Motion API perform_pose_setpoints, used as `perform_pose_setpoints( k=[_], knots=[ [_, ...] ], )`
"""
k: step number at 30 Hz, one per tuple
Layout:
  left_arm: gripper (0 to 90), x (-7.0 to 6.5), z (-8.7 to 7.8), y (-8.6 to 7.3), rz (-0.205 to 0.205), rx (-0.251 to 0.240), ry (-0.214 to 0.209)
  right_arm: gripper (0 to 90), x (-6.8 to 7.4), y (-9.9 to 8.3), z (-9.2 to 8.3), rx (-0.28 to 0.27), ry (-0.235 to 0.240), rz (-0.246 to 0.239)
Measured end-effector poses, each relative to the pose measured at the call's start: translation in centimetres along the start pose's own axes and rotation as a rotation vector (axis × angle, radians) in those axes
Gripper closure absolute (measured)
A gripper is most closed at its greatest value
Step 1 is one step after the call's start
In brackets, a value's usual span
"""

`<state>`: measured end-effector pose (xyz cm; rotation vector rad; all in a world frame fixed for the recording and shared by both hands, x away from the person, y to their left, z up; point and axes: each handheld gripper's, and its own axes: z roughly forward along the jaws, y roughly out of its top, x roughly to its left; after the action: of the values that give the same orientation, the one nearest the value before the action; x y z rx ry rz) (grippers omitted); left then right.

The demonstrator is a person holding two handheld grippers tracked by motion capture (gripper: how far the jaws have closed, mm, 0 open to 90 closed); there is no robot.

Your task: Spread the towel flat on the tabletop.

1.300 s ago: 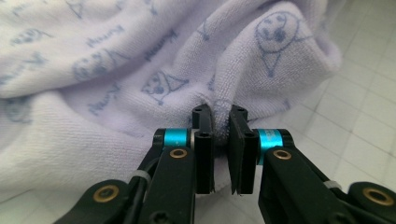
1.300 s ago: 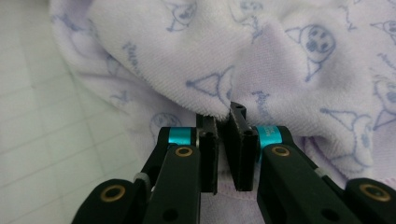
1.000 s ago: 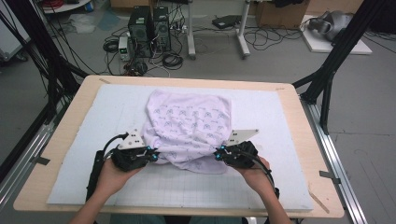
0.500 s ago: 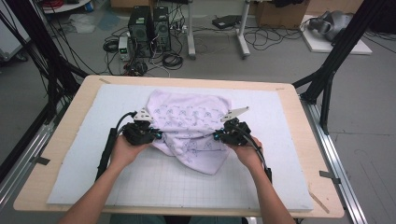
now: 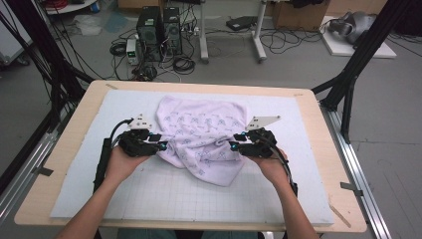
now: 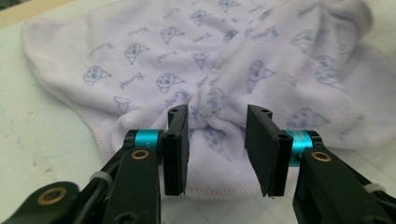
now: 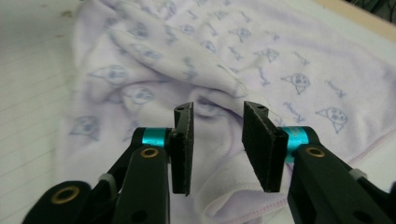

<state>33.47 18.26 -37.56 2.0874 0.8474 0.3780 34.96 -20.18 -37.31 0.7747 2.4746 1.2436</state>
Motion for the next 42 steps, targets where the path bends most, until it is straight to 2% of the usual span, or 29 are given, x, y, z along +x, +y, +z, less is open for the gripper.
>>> perform_pose_setpoints(
  k=[4, 6, 8, 10, 16, 17, 18, 20, 21, 22, 24, 26, 29, 33, 36, 42],
  knots=[
    [60.7, -2.0, -0.3, -1.0, 0.030, -0.004, -0.048, 62.2, 2.2, -0.7, -1.0, -0.008, 0.035, -0.064],
    [61.9, -2.8, 0.3, -1.4, 0.044, 0.006, -0.082, 62.1, 3.1, -1.4, -0.6, 0.032, 0.050, -0.082],
    [62.5, -3.7, 1.4, -1.7, 0.069, 0.037, -0.086, 62.1, 3.6, -2.3, 0.0, 0.061, 0.060, -0.099],
    [62.4, -4.1, 2.7, -2.0, 0.089, 0.069, -0.093, 62.2, 3.7, -3.0, 0.7, 0.085, 0.088, -0.089],
    [60.2, -4.0, 6.2, -3.1, 0.092, 0.156, -0.073, 61.3, 4.1, -4.5, 2.3, 0.154, 0.149, -0.082],
    [59.9, -4.1, 6.3, -3.1, 0.097, 0.138, -0.067, 61.3, 4.1, -4.6, 2.6, 0.159, 0.157, -0.087],
    [62.5, -4.2, 6.4, -3.1, 0.089, 0.137, -0.069, 61.4, 4.2, -4.7, 2.9, 0.172, 0.162, -0.091],
    [69.6, -4.3, 6.4, -3.0, 0.101, 0.132, -0.053, 62.7, 4.4, -4.9, 3.6, 0.200, 0.170, -0.091],
    [76.3, -4.2, 6.4, -3.0, 0.106, 0.133, -0.052, 65.5, 4.4, -5.1, 3.9, 0.205, 0.178, -0.088],
    [82.0, -4.1, 6.3, -3.0, 0.102, 0.136, -0.061, 71.0, 4.4, -5.1, 4.0, 0.188, 0.190, -0.068],
    [85.2, -4.2, 6.1, -3.0, 0.109, 0.135, -0.066, 78.4, 4.6, -5.1, 4.1, 0.184, 0.200, -0.073],
    [86.0, -4.3, 5.6, -2.9, 0.112, 0.127, -0.079, 86.5, 4.8, -4.9, 4.0, 0.190, 0.203, -0.094],
    [86.3, -4.4, 3.9, -2.5, 0.119, 0.083, -0.090, 87.5, 5.1, -4.6, 3.5, 0.189, 0.213, -0.095],
    [86.4, -4.0, 1.2, -2.2, 0.096, 0.029, -0.095, 88.0, 5.3, -3.6, 2.0, 0.122, 0.218, -0.110],
    [86.4, -3.3, -1.0, -1.7, 0.085, -0.011, -0.090, 88.1, 5.1, -2.6, 0.5, 0.075, 0.211, -0.101],
    [86.4, -1.5, -5.3, -0.8, 0.063, -0.095, -0.038, 88.2, 4.5, -0.9, -2.0, -0.027, 0.214, -0.074]
  ],
)
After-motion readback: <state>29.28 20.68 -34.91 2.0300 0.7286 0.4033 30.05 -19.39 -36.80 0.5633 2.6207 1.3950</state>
